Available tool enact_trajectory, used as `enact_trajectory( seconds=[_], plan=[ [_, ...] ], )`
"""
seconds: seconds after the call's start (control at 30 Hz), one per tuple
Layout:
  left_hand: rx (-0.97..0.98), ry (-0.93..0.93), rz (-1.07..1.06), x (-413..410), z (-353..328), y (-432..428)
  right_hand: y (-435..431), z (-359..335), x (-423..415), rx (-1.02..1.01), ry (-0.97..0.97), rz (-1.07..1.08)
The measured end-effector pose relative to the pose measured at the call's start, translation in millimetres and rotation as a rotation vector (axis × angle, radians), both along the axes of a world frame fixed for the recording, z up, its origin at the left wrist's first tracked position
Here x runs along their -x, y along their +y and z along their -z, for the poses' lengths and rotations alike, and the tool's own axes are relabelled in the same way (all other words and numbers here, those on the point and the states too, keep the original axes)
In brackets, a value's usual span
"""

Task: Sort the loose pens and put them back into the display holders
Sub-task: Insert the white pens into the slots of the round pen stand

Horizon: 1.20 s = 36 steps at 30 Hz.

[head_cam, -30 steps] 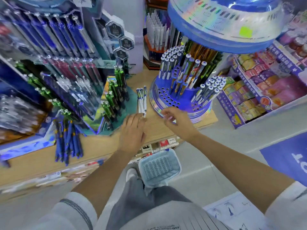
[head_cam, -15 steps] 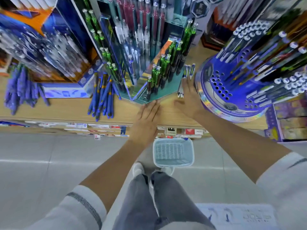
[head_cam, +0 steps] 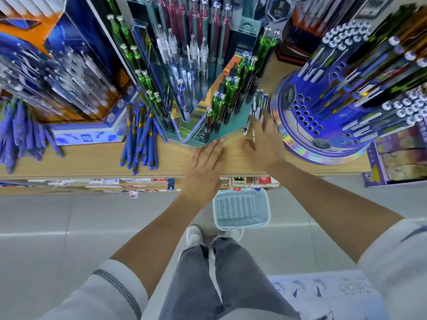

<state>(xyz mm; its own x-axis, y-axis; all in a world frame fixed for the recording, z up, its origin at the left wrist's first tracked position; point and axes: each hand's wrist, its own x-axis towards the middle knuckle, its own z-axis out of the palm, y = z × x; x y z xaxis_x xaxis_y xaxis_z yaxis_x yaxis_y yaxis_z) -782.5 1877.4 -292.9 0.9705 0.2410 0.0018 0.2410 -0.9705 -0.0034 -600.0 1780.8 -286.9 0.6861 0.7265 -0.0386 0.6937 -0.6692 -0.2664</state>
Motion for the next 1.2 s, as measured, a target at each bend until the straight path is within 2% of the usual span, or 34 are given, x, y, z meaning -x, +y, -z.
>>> enact_trajectory(
  seconds=[0.1, 0.23, 0.57, 0.93, 1.07, 1.2],
  plan=[
    [0.002, 0.005, 0.000, 0.5, -1.4, -0.1, 6.5, 3.9, 2.5, 0.069, -0.005, 0.052],
    [0.014, -0.005, 0.001, 1.3, -1.0, 0.8, 13.7, 1.4, -5.0, -0.044, -0.058, 0.088],
    [0.017, 0.005, 0.006, 1.2, -0.7, 1.7, -14.6, 4.0, 10.9, -0.246, 0.103, 0.114],
    [0.064, -0.009, 0.025, 2.4, -2.7, 1.5, -42.5, 2.0, 33.7, -0.370, 0.204, 0.099],
    [0.130, -0.087, 0.011, 1.5, -6.6, -0.3, -43.9, -2.9, 31.6, -0.385, 0.232, 0.255],
    [0.296, -0.124, 0.025, -11.4, -12.1, -7.2, -49.3, -4.2, 30.2, -0.343, 0.324, 0.280]
  ],
)
